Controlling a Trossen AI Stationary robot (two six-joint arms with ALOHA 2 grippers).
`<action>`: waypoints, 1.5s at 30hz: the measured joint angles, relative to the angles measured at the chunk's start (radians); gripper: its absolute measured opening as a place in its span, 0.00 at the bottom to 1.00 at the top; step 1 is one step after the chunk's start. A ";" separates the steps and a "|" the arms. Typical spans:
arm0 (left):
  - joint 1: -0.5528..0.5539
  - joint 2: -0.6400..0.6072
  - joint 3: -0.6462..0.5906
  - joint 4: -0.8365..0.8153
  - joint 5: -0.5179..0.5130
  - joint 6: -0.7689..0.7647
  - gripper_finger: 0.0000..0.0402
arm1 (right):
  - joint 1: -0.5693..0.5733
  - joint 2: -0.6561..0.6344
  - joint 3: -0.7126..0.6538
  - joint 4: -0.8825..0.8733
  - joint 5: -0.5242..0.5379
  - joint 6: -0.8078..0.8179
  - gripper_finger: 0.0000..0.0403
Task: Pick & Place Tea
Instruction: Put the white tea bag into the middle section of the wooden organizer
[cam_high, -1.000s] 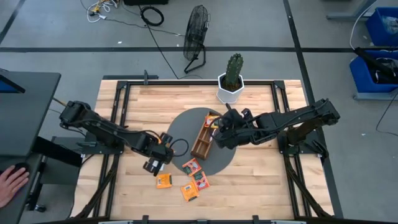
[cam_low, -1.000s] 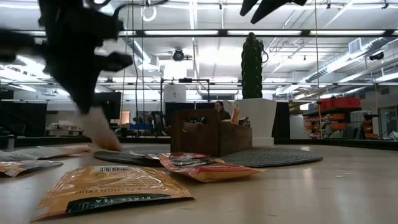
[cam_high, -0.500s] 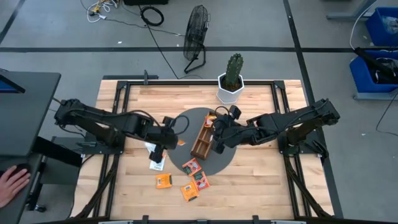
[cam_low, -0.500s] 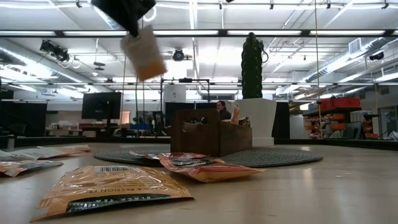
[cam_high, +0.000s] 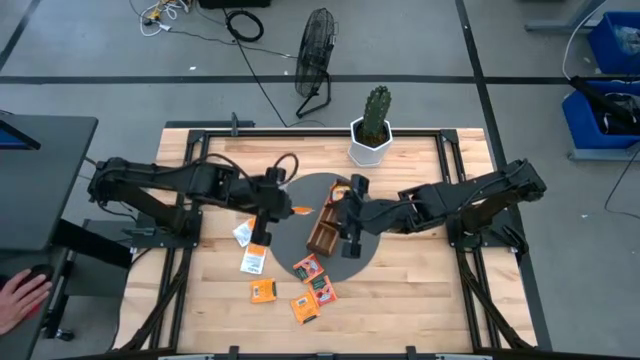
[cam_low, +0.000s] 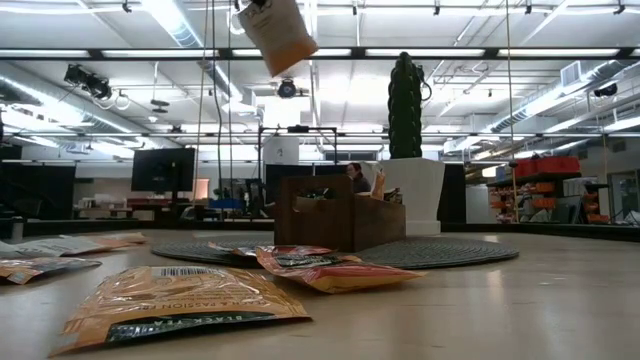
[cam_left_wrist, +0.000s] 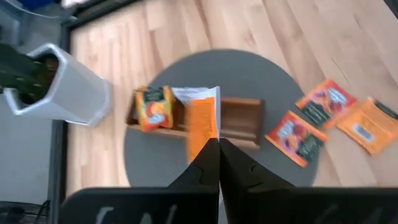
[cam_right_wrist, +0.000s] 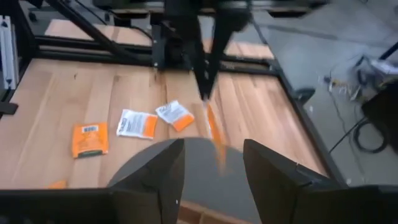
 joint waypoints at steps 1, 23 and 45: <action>0.007 0.000 0.008 0.006 0.000 0.000 0.00 | -0.005 0.000 0.000 0.008 0.004 -0.006 0.43; 0.034 0.001 0.042 0.053 0.023 0.005 0.00 | -0.109 0.076 0.000 0.122 -0.098 -0.056 0.43; 0.039 0.001 0.041 0.055 0.023 0.006 0.00 | -0.192 0.082 0.000 0.118 -0.337 0.015 0.03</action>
